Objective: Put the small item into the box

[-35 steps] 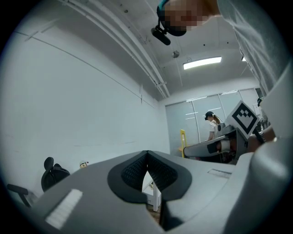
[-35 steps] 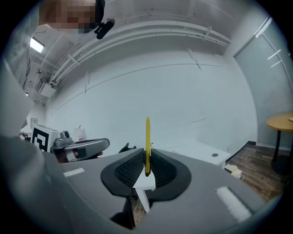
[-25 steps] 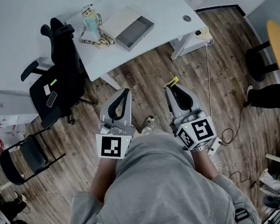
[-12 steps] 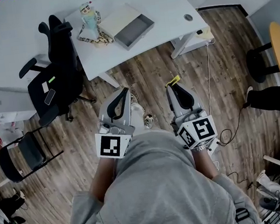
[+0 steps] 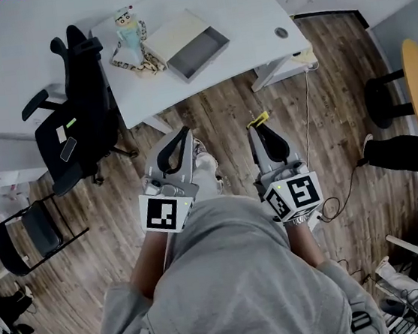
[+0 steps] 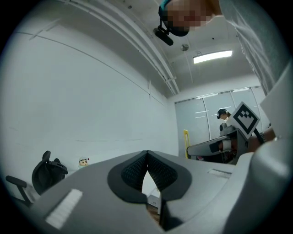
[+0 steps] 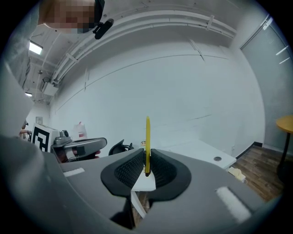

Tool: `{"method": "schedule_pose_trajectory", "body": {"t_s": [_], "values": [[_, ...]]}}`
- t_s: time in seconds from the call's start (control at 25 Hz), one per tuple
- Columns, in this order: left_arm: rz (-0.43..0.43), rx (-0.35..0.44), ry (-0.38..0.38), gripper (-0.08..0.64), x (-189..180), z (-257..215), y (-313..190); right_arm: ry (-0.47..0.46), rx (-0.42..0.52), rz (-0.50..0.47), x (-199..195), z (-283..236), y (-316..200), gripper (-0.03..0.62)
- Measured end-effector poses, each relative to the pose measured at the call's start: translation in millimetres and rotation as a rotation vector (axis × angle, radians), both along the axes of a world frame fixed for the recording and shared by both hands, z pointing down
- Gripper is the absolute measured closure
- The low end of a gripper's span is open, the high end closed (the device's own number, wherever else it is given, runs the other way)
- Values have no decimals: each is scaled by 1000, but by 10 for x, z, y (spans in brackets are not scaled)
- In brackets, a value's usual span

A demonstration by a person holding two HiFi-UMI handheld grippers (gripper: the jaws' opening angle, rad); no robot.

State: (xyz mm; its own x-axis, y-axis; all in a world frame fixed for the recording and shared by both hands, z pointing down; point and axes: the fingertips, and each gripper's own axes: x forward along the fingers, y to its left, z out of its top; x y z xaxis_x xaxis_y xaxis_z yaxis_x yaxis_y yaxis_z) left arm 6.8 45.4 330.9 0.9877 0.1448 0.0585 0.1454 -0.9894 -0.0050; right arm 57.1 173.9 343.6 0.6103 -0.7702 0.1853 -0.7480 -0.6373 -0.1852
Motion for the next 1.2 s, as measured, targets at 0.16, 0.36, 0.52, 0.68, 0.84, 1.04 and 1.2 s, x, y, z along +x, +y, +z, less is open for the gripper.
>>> {"method": "schedule_pose_trajectory", "body": {"t_s": [0.16, 0.36, 0.52, 0.68, 0.84, 1.04, 1.2], "values": [[-2, -11, -1, 557, 260, 34, -58, -5, -20, -5, 221, 34, -55, 528], [3, -15, -24, 557, 621, 86, -134, -32, -36, -2, 553, 95, -105, 528], [-6, -19, -23, 557, 908, 89, -198, -37, -54, -14, 825, 113, -156, 528], [-8, -33, -36, 557, 1157, 119, -288, -40, -62, -20, 1092, 116, -273, 528], [-5, -38, -49, 557, 1426, 158, -412, -40, -69, -28, 1364, 114, -434, 528], [-1, -42, -49, 557, 1780, 149, -601, -33, -75, -30, 1727, 89, -641, 528], [12, -41, -46, 557, 2013, 151, -732, -29, -78, -27, 1957, 84, -789, 528]]}}
